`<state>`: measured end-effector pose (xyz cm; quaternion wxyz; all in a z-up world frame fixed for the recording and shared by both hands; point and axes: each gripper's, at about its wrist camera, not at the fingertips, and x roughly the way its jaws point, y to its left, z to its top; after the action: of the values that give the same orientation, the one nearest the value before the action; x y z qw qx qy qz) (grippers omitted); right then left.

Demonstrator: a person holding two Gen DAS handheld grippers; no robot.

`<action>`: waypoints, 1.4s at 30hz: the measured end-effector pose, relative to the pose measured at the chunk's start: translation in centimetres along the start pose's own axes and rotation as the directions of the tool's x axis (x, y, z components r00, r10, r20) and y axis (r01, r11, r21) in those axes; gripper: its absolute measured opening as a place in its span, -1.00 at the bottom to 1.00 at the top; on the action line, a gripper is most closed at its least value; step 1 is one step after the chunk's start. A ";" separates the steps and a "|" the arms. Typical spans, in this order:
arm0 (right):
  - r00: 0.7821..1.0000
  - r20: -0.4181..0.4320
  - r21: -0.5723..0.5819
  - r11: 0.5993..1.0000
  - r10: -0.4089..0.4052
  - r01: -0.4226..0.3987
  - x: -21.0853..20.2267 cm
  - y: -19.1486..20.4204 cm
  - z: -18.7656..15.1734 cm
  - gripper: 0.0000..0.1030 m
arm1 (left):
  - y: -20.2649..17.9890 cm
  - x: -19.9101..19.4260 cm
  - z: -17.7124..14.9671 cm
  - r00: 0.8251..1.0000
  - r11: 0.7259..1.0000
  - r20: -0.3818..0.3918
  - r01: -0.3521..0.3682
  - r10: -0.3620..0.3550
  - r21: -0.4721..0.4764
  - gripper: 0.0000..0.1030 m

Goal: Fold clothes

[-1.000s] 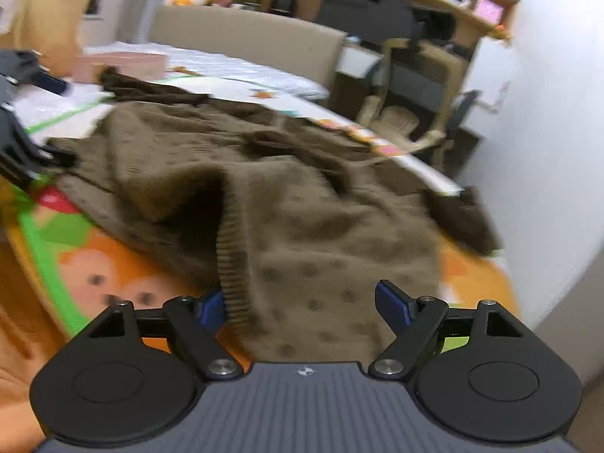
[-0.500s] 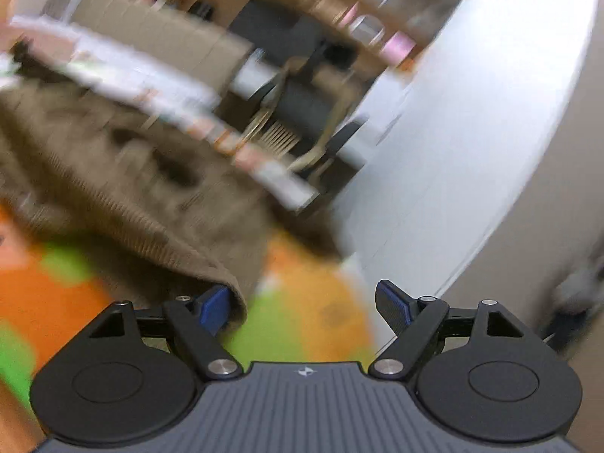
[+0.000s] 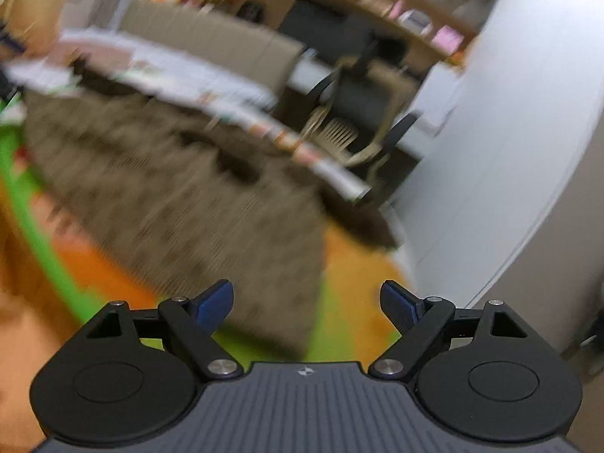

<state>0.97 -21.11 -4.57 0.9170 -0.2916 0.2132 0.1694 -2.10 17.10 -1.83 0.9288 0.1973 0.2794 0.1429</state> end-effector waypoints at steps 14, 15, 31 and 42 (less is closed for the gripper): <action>0.966 0.136 0.235 0.940 0.219 -0.247 4.0 -3.7 5.1 1.00 | -0.7 -2.6 -0.1 0.976 0.977 -0.054 0.214 -0.213 0.022 1.00; 0.961 0.135 0.245 0.932 0.241 -0.268 5.0 -3.8 5.7 1.00 | -0.6 -2.7 0.4 0.967 0.968 -0.048 0.250 -0.250 -0.006 1.00; 0.950 0.054 0.553 0.782 0.308 -0.286 22.2 -3.5 10.5 1.00 | 2.1 14.6 9.1 0.847 0.607 0.026 0.402 -0.531 -0.685 1.00; 0.920 0.049 0.621 0.709 0.389 -0.334 23.4 -5.0 9.7 1.00 | 7.0 21.3 5.8 0.931 0.407 -0.054 0.104 -0.360 -0.908 1.00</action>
<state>25.90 -14.68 -6.56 0.9000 0.0655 0.3485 0.2536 17.24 29.60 -4.15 0.8606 -0.3816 0.2971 0.1596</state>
